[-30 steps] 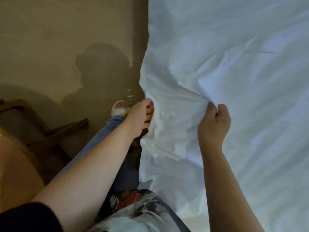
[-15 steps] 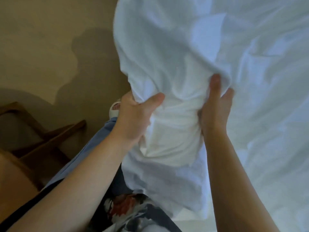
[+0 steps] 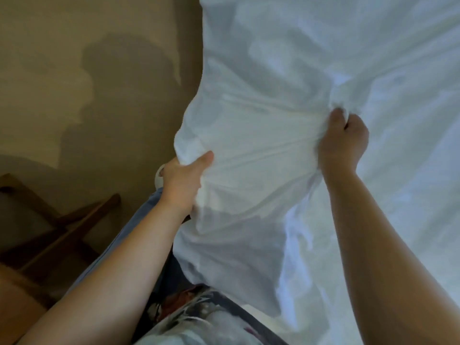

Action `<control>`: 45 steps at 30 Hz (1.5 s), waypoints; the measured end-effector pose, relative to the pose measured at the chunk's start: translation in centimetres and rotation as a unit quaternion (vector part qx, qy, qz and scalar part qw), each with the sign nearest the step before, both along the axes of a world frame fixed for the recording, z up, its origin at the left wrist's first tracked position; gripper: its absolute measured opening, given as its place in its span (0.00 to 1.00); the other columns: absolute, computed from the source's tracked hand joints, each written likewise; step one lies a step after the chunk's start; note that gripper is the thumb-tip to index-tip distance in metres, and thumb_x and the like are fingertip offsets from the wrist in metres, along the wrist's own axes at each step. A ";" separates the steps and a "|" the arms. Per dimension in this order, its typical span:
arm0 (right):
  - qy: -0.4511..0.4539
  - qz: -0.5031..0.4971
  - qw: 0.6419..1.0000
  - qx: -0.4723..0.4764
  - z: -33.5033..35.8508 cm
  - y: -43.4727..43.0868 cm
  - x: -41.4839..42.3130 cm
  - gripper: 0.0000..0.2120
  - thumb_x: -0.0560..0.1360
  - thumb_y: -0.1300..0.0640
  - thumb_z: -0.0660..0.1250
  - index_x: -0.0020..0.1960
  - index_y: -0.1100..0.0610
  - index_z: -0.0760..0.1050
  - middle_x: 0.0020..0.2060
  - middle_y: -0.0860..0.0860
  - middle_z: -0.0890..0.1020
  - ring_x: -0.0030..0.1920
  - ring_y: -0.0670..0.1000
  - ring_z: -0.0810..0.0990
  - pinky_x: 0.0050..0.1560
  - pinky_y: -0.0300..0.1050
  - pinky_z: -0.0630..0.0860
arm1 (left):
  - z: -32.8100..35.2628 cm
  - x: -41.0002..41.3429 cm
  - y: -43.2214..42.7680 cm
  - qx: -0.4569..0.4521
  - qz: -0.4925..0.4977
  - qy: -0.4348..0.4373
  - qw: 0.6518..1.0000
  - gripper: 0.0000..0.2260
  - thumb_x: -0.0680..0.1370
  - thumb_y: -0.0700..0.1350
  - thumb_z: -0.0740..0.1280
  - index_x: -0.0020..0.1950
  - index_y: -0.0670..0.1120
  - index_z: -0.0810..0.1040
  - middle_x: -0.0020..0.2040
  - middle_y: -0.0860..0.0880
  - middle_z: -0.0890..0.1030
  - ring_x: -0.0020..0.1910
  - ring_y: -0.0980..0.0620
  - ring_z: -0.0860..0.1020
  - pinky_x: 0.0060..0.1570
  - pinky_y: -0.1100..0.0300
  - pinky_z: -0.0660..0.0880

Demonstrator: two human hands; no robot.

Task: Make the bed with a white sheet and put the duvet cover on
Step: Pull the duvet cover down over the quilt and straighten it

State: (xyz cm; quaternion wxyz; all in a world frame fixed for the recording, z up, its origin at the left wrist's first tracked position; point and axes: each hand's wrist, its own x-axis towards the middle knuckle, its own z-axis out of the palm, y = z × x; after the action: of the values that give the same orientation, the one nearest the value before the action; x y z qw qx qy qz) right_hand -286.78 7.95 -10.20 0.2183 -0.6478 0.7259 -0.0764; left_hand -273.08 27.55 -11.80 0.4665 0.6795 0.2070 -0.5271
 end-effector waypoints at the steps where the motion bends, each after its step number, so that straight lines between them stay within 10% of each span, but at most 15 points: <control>1: -0.008 -0.045 0.999 -0.012 -0.2 0.0 -0.3 0.18 0.79 0.52 0.57 0.32 0.55 0.62 0.30 0.48 0.69 0.39 0.52 0.69 0.38 0.41 0.62 | -0.5 0.0 -0.1 0.002 0.008 0.016 1.000 0.06 0.73 0.44 0.73 0.49 0.47 0.80 0.47 0.47 0.83 0.46 0.49 0.82 0.46 0.57 0.79; 5: -0.118 -0.099 0.988 0.008 -1.1 1.0 1.3 0.14 0.80 0.54 0.58 0.41 0.62 0.73 0.35 0.51 0.74 0.38 0.47 0.72 0.42 0.41 0.68 | -2.3 0.6 0.2 0.032 -0.012 0.029 0.999 0.06 0.71 0.45 0.74 0.46 0.50 0.80 0.46 0.49 0.83 0.46 0.51 0.82 0.45 0.57 0.79; 13: -0.305 -0.176 0.933 -0.067 2.9 -1.0 1.0 0.20 0.80 0.52 0.58 0.30 0.51 0.60 0.23 0.40 0.64 0.27 0.43 0.62 0.30 0.39 0.62 | -4.7 3.6 -3.8 -0.102 -0.090 0.200 0.970 0.28 0.64 0.62 0.74 0.59 0.50 0.79 0.52 0.49 0.84 0.51 0.49 0.82 0.47 0.54 0.78; 17: -0.127 -0.106 0.986 -0.027 2.6 -0.6 1.6 0.15 0.79 0.56 0.58 0.33 0.56 0.65 0.31 0.49 0.72 0.32 0.46 0.68 0.37 0.45 0.69 | -6.1 5.6 -10.3 -0.146 -0.031 0.206 0.967 0.22 0.74 0.60 0.67 0.63 0.52 0.76 0.59 0.48 0.81 0.56 0.48 0.81 0.53 0.53 0.77; 20: -0.012 -0.022 0.999 -0.032 2.8 -0.4 3.4 0.15 0.74 0.58 0.63 0.60 0.60 0.70 0.57 0.57 0.72 0.55 0.55 0.72 0.56 0.48 0.70 | -5.1 6.8 -11.8 -0.121 -0.028 0.224 0.967 0.22 0.74 0.53 0.70 0.66 0.47 0.75 0.56 0.45 0.82 0.53 0.46 0.81 0.52 0.53 0.77; 27: -0.026 0.199 0.974 0.102 1.8 0.5 12.1 0.40 0.68 0.33 0.65 0.71 0.54 0.60 0.65 0.53 0.68 0.65 0.55 0.65 0.61 0.46 0.63 | 2.0 6.5 -7.8 -0.095 -0.021 -0.223 0.970 0.10 0.70 0.45 0.75 0.43 0.57 0.75 0.38 0.66 0.81 0.39 0.67 0.79 0.37 0.73 0.75; 31: 0.048 0.212 0.968 0.124 0.2 0.3 13.6 0.24 0.76 0.41 0.61 0.62 0.58 0.65 0.54 0.54 0.75 0.55 0.58 0.74 0.46 0.45 0.66 | 3.3 5.5 -8.0 -0.112 -0.083 -0.299 0.944 0.04 0.74 0.44 0.71 0.43 0.47 0.77 0.39 0.54 0.80 0.42 0.54 0.80 0.45 0.60 0.76; 35: -0.011 0.230 0.965 0.124 0.5 -1.4 12.9 0.11 0.80 0.49 0.57 0.51 0.57 0.68 0.40 0.52 0.78 0.42 0.56 0.76 0.41 0.46 0.67 | 1.7 8.8 -9.1 -0.205 -0.019 -0.057 0.977 0.11 0.71 0.54 0.71 0.45 0.48 0.83 0.44 0.49 0.85 0.46 0.51 0.83 0.46 0.57 0.77; 39: -0.131 0.159 0.975 0.082 1.6 -1.7 11.3 0.15 0.78 0.53 0.60 0.35 0.53 0.60 0.25 0.42 0.70 0.27 0.42 0.67 0.30 0.38 0.64 | -2.3 14.1 -11.5 -0.214 0.209 0.271 0.915 0.33 0.69 0.68 0.66 0.56 0.39 0.79 0.51 0.36 0.82 0.49 0.39 0.82 0.45 0.47 0.78; 42: -0.141 0.147 0.974 0.097 1.3 -1.9 11.5 0.16 0.76 0.54 0.63 0.34 0.54 0.60 0.24 0.43 0.67 0.25 0.41 0.65 0.27 0.34 0.64 | -3.9 15.9 -15.2 -0.141 0.149 0.267 0.942 0.25 0.71 0.64 0.68 0.52 0.42 0.76 0.42 0.38 0.84 0.39 0.40 0.84 0.31 0.50 0.80; 45: -0.096 0.163 0.974 0.121 1.4 -3.3 13.0 0.17 0.73 0.50 0.66 0.35 0.54 0.60 0.27 0.44 0.66 0.26 0.42 0.66 0.27 0.33 0.64 | -3.4 16.7 -18.0 -0.161 -0.028 0.221 0.961 0.25 0.67 0.55 0.75 0.59 0.44 0.78 0.51 0.45 0.84 0.47 0.48 0.84 0.39 0.58 0.79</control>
State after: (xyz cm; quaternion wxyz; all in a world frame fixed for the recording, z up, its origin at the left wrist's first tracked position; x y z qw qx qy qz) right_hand -273.79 4.65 -8.78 0.3736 -0.7155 0.5901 -0.0133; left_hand -256.38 9.53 -15.23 0.4977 0.4673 0.1985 -0.7032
